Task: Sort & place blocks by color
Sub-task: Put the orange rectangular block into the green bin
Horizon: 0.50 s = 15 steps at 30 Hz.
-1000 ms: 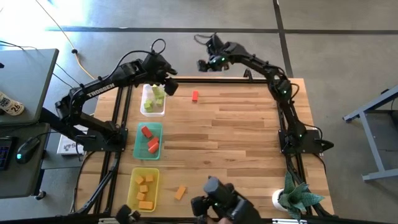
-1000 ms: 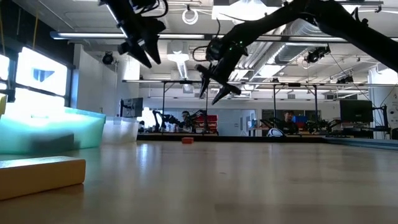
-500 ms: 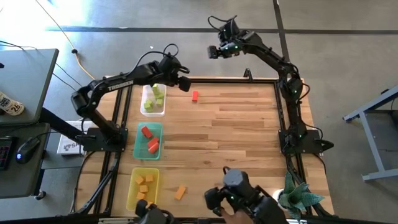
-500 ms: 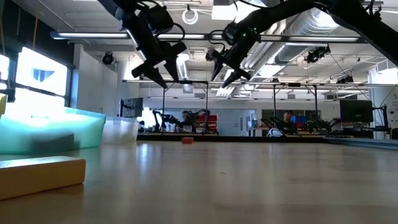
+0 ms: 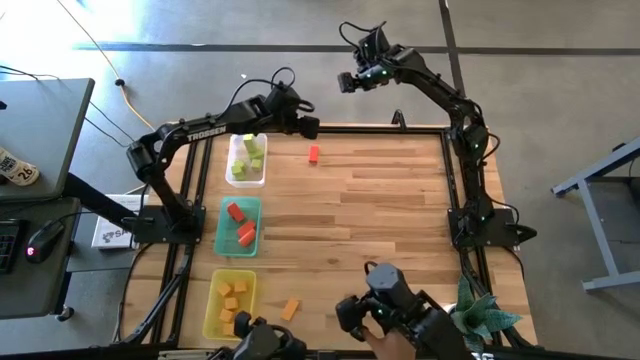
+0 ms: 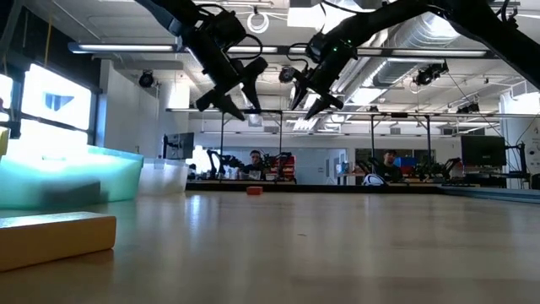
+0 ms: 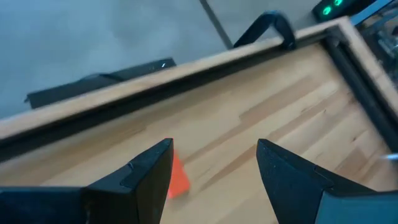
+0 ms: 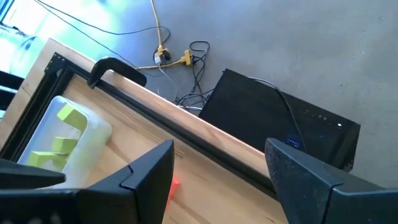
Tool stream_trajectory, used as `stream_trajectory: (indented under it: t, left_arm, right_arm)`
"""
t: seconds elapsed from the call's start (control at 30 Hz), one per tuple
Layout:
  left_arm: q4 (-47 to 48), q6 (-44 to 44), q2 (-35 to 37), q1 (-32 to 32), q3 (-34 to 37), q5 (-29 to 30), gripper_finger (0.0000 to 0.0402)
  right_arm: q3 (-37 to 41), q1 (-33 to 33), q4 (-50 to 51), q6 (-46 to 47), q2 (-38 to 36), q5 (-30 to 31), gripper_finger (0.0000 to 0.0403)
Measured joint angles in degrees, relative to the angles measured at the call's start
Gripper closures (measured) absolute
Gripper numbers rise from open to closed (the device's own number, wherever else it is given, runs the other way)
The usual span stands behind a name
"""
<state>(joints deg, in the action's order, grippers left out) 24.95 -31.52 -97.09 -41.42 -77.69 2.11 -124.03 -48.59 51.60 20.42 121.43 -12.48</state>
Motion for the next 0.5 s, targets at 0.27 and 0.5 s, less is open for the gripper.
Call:
stream_trajectory:
  t: [0.27,0.5]
  left_arm:
    - [0.91,-0.52,-2.51,0.72,-5.05,6.51,0.0181]
    - [1.30,-4.99,-7.58,2.79,-5.05,8.24,0.0181]
  right_arm:
    - [0.00,-0.93,0.93,-3.74,0.02,-0.06,0.0164]
    - [0.00,-0.93,0.91,-4.43,0.04,-0.25,0.0164]
